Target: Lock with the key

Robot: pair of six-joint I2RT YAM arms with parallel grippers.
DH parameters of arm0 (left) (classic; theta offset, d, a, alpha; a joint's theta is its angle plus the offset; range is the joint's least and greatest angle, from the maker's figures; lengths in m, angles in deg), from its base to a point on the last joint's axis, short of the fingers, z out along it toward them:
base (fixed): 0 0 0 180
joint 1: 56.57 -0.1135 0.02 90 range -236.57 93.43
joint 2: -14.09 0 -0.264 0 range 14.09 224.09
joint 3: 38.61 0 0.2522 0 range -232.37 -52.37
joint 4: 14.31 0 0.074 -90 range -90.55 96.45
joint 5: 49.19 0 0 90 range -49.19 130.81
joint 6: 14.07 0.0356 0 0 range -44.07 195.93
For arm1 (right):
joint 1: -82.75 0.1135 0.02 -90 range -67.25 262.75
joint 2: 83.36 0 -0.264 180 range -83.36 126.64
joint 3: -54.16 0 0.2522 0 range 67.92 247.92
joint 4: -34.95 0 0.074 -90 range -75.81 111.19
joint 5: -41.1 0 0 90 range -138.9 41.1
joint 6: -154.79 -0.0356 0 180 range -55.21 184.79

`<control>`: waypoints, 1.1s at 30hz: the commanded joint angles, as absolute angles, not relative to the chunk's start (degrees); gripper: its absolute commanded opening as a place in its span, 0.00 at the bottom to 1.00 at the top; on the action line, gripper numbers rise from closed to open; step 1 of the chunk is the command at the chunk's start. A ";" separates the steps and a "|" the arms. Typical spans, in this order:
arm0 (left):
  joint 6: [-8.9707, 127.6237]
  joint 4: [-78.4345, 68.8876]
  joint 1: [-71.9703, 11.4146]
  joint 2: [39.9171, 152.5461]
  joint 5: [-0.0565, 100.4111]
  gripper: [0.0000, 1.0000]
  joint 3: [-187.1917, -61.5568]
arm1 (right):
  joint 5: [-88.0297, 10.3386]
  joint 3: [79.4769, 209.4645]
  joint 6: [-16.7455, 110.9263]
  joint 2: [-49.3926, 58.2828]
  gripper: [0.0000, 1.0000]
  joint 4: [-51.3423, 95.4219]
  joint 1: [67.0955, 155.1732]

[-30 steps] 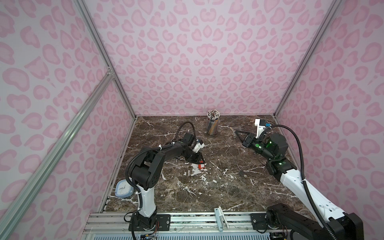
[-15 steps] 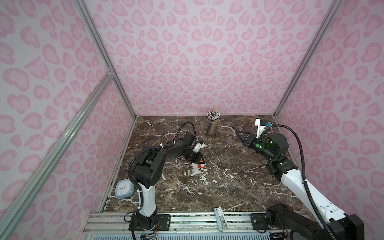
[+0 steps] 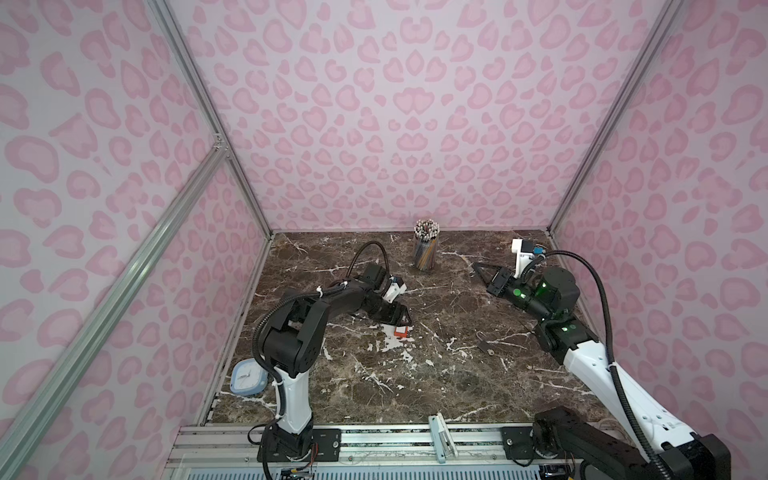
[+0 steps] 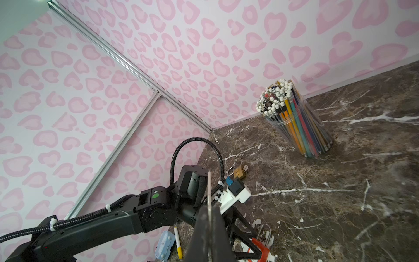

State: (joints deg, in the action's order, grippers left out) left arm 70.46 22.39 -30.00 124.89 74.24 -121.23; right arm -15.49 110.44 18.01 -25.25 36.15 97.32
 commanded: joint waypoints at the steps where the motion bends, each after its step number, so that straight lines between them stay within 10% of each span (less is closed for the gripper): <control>1: 70.75 23.57 -30.20 123.45 73.85 0.70 -121.06 | -15.83 109.72 18.15 -25.70 0.00 36.01 97.33; 33: 66.09 22.74 -26.60 121.93 72.20 0.75 -116.85 | -21.88 107.65 18.74 -26.47 0.00 30.85 98.94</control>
State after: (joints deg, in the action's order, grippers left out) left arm 66.50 20.61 -26.55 122.16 74.85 -116.99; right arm -21.85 107.77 18.09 -26.58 28.96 98.91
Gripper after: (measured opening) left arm 0.747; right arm 0.049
